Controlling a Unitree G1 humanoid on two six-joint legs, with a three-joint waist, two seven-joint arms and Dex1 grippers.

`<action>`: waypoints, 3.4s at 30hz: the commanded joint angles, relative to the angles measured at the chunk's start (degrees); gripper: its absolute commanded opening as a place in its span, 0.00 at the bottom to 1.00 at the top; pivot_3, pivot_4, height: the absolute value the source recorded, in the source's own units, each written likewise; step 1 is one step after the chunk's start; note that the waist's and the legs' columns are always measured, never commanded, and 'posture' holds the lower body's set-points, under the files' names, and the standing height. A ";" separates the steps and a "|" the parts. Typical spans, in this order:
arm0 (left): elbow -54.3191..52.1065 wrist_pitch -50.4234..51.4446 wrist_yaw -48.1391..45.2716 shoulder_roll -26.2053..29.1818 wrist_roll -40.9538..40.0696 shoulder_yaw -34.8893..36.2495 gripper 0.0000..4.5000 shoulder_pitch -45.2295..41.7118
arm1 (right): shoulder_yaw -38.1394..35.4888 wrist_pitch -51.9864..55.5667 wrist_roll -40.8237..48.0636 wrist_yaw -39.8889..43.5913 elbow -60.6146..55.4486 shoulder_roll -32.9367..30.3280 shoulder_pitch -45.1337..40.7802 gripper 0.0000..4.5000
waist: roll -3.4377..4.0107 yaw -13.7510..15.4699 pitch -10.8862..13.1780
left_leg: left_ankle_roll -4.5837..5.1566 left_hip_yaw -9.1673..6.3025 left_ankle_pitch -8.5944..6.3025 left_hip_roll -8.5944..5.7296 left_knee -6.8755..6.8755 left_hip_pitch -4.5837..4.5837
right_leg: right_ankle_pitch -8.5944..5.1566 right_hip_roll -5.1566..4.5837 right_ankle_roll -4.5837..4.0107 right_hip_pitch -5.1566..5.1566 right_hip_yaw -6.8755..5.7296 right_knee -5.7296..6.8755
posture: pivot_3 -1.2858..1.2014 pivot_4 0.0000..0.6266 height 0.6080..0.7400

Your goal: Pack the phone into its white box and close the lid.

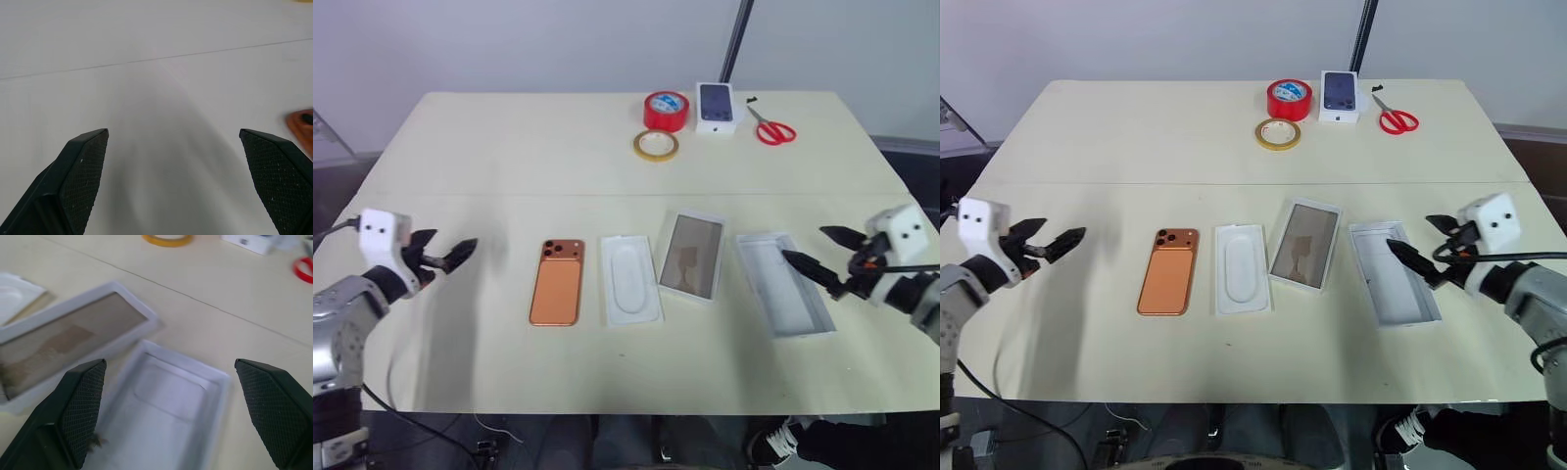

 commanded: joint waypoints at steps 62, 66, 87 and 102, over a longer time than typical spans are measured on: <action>-6.86 53.74 54.03 -31.52 -34.77 8.83 0.00 -23.97 | 40.71 -1.36 -20.61 8.28 -4.95 -3.72 -15.82 0.11 | -0.22 0.13 0.08 | -0.51 -0.14 0.29 -0.11 0.10 -0.02 | -0.01 0.02 0.04 0.07 -0.11 -0.04 | 0.52 0.24 1.00; -6.11 53.74 53.33 -30.05 -34.17 11.43 0.00 -24.99 | 40.79 -2.96 -21.43 9.56 -7.23 -4.28 -14.33 0.01 | -0.23 0.10 0.08 | -0.53 -0.15 0.29 -0.10 0.08 -0.02 | -0.01 0.02 0.04 0.06 -0.11 -0.04 | 0.52 0.24 1.00; -3.65 53.74 55.98 -31.44 -41.91 11.00 0.00 -29.78 | 37.16 -6.41 -23.20 12.33 -11.05 -0.61 -14.61 0.76 | -0.34 0.28 0.10 | -0.60 -0.20 0.33 -0.11 0.07 -0.04 | 0.00 -0.04 0.04 0.05 -0.16 -0.04 | 0.52 0.24 1.00; -4.23 53.70 69.48 -47.87 -42.44 1.50 0.00 -25.30 | 25.33 -7.23 -22.17 11.57 -3.70 -5.30 -13.94 0.87 | -0.37 0.05 0.10 | -0.53 -0.16 0.29 -0.12 0.05 -0.03 | 0.01 0.05 0.05 0.07 -0.11 -0.06 | 0.52 0.24 1.00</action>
